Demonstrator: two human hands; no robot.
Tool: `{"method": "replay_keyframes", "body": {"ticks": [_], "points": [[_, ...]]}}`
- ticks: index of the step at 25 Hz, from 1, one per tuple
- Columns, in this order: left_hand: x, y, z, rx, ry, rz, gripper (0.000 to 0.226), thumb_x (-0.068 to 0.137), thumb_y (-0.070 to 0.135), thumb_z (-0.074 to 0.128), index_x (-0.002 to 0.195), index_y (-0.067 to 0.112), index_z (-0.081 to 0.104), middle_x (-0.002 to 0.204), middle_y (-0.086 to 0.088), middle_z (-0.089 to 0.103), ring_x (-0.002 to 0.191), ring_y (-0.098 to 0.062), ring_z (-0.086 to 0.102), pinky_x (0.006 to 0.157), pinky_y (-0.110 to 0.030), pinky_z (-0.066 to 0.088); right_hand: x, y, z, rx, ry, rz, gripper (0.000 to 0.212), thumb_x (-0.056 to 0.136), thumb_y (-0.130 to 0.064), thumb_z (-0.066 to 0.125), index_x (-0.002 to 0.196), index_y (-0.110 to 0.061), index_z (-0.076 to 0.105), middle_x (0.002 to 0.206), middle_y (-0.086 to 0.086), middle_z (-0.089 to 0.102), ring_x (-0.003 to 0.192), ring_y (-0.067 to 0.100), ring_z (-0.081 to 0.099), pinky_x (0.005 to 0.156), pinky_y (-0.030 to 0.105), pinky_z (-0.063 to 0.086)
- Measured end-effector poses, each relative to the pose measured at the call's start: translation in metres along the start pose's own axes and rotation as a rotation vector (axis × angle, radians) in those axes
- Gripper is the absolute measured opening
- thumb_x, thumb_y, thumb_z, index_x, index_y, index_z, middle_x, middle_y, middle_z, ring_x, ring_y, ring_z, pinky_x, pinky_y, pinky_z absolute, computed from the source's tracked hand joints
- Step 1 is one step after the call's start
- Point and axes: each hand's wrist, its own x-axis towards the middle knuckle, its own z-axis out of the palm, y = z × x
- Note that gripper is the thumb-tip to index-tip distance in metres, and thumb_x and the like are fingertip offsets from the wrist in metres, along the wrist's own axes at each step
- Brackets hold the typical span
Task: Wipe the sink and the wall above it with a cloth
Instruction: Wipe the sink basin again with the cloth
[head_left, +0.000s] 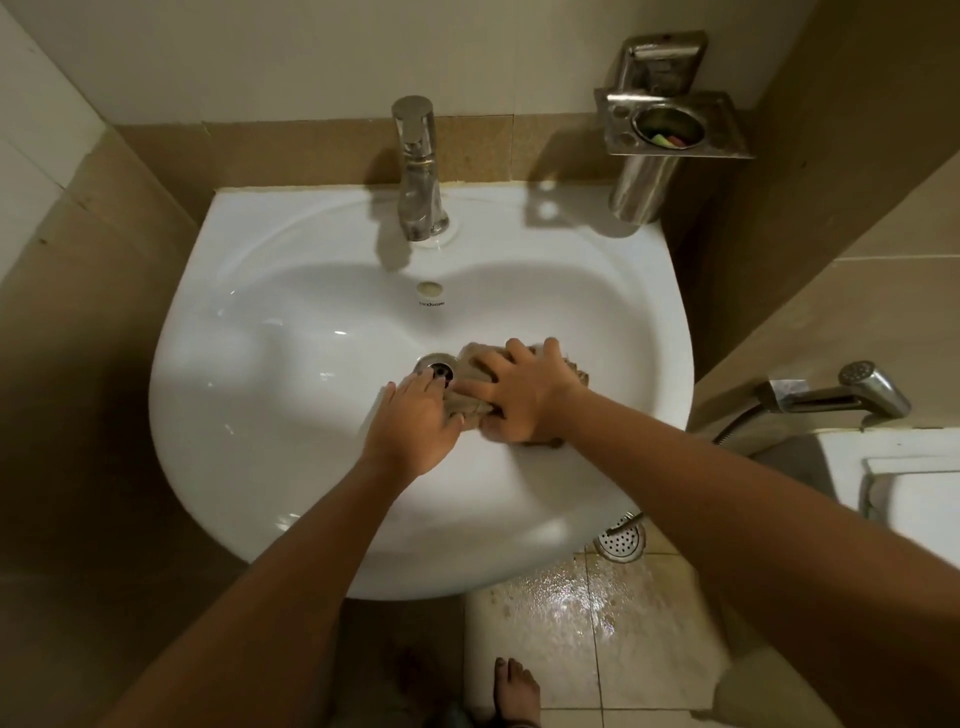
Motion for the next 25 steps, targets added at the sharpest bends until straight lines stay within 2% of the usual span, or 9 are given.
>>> {"method": "replay_keyframes", "body": {"ticks": [2,4,7,11,14,16,18,21,25], "points": [[0.002,0.011,-0.007,-0.037,-0.007,-0.018,0.051,0.092,0.03,0.045,0.137,0.006,0.037,0.146,-0.011,0.037,0.136,-0.026,0.032,0.114,-0.04,0.017,-0.012,0.021,-0.001,-0.097,0.023,0.071,0.057,0.091,-0.054,0.026,0.145,-0.036,0.02,0.153,0.009,0.017,0.136,0.037,0.018,0.102,0.063,0.02],[0.001,0.023,-0.013,-0.076,-0.025,-0.054,0.049,0.094,0.029,0.043,0.136,0.004,0.037,0.146,-0.011,0.037,0.135,-0.027,0.032,0.116,-0.04,0.013,-0.024,0.039,-0.004,-0.133,-0.002,0.107,0.056,0.094,-0.048,0.028,0.147,-0.03,0.02,0.158,0.012,0.005,0.143,0.041,-0.001,0.108,0.062,0.009],[-0.006,0.033,-0.017,-0.118,-0.066,-0.141,0.045,0.095,0.027,0.04,0.133,0.003,0.04,0.139,-0.013,0.045,0.13,-0.032,0.037,0.114,-0.04,0.019,-0.032,0.044,-0.003,-0.071,-0.092,0.122,0.058,0.096,-0.046,0.028,0.15,-0.027,0.014,0.159,0.012,-0.007,0.143,0.04,-0.01,0.112,0.059,0.003],[-0.018,0.02,-0.016,-0.104,-0.04,-0.217,0.037,0.095,0.026,0.038,0.119,0.002,0.051,0.122,-0.016,0.057,0.115,-0.033,0.048,0.102,-0.039,0.034,-0.023,0.005,0.002,0.174,-0.22,0.076,0.064,0.094,-0.055,0.028,0.15,-0.035,0.006,0.159,0.008,-0.014,0.144,0.039,-0.009,0.112,0.059,0.001],[-0.021,0.007,-0.011,-0.201,0.048,-0.272,0.034,0.093,0.022,0.039,0.112,0.003,0.058,0.114,-0.016,0.062,0.106,-0.033,0.056,0.089,-0.039,0.044,-0.014,-0.037,0.0,0.416,-0.267,-0.006,0.064,0.094,-0.051,0.033,0.15,-0.037,0.003,0.158,0.003,-0.018,0.144,0.034,-0.012,0.113,0.057,-0.003],[-0.022,0.005,-0.008,-0.269,0.093,-0.295,0.031,0.091,0.019,0.039,0.099,0.001,0.062,0.102,-0.017,0.066,0.092,-0.032,0.059,0.076,-0.037,0.046,-0.013,-0.053,-0.001,0.531,-0.299,-0.084,0.066,0.096,-0.048,0.035,0.15,-0.034,0.001,0.158,0.001,-0.019,0.145,0.029,-0.013,0.115,0.052,-0.005],[-0.024,0.008,-0.009,-0.308,0.122,-0.284,0.031,0.091,0.02,0.041,0.089,-0.001,0.063,0.09,-0.017,0.067,0.082,-0.032,0.059,0.069,-0.037,0.045,-0.018,-0.05,-0.003,0.58,-0.315,-0.15,0.07,0.096,-0.048,0.038,0.151,-0.032,-0.002,0.158,-0.001,-0.017,0.145,0.024,-0.012,0.116,0.046,-0.004],[-0.025,0.021,-0.012,-0.363,0.094,-0.212,0.03,0.091,0.018,0.043,0.085,-0.002,0.064,0.086,-0.019,0.067,0.083,-0.035,0.061,0.071,-0.039,0.047,-0.026,-0.025,-0.001,0.475,-0.326,-0.171,0.071,0.096,-0.049,0.037,0.15,-0.032,-0.005,0.159,0.0,-0.015,0.146,0.024,-0.008,0.116,0.043,-0.001],[-0.023,0.05,-0.019,-0.474,0.027,-0.127,0.03,0.093,0.017,0.041,0.1,-0.002,0.063,0.102,-0.024,0.065,0.095,-0.039,0.059,0.077,-0.039,0.047,-0.036,0.024,-0.002,0.079,-0.231,-0.08,0.067,0.092,-0.061,0.028,0.151,-0.034,0.007,0.16,0.005,-0.004,0.145,0.031,0.003,0.117,0.048,0.007]]}}
